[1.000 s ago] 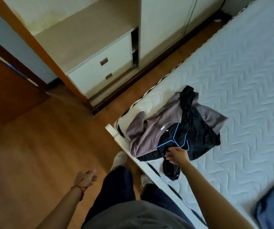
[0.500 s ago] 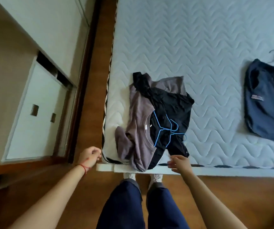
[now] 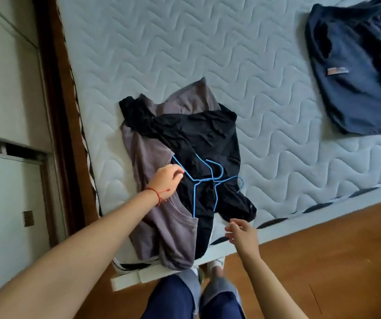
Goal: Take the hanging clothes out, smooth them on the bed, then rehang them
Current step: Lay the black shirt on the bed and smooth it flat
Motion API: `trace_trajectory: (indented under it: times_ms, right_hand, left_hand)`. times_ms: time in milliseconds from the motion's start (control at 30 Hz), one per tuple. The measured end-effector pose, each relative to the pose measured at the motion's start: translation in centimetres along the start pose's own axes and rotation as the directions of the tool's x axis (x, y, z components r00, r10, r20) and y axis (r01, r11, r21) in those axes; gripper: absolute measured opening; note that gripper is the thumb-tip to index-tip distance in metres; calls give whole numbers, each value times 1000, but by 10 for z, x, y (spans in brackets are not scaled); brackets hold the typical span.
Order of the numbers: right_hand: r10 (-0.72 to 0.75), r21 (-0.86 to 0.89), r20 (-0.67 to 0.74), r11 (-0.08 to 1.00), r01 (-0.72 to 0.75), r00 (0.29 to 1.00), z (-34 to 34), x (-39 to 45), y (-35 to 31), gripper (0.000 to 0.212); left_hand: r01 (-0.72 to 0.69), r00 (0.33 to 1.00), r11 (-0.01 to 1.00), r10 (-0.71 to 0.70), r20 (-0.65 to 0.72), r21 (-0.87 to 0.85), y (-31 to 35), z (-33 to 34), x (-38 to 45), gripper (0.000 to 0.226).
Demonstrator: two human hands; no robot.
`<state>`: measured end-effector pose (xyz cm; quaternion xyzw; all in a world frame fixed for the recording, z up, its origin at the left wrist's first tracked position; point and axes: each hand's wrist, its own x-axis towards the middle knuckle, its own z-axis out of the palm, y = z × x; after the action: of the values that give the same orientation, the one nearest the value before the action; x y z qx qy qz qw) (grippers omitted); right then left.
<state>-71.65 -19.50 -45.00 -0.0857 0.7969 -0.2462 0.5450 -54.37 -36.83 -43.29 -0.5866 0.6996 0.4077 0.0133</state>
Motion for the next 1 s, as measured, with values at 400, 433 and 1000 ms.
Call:
trace_trajectory:
  times_ms: [400, 433, 1000]
  right_hand:
    - [-20, -68, -14, 997, 19, 1000, 53, 47, 23, 26]
    - [-15, -77, 4, 997, 15, 1000, 55, 49, 25, 19]
    - [-427, -119, -167, 904, 412, 889, -3, -13, -63, 23]
  left_hand:
    - [-297, 948, 671, 294, 124, 680, -12, 23, 128, 40]
    - [-304, 942, 647, 315, 118, 699, -14, 24, 131, 37]
    - [-361, 906, 837, 419, -58, 412, 21, -101, 74, 18]
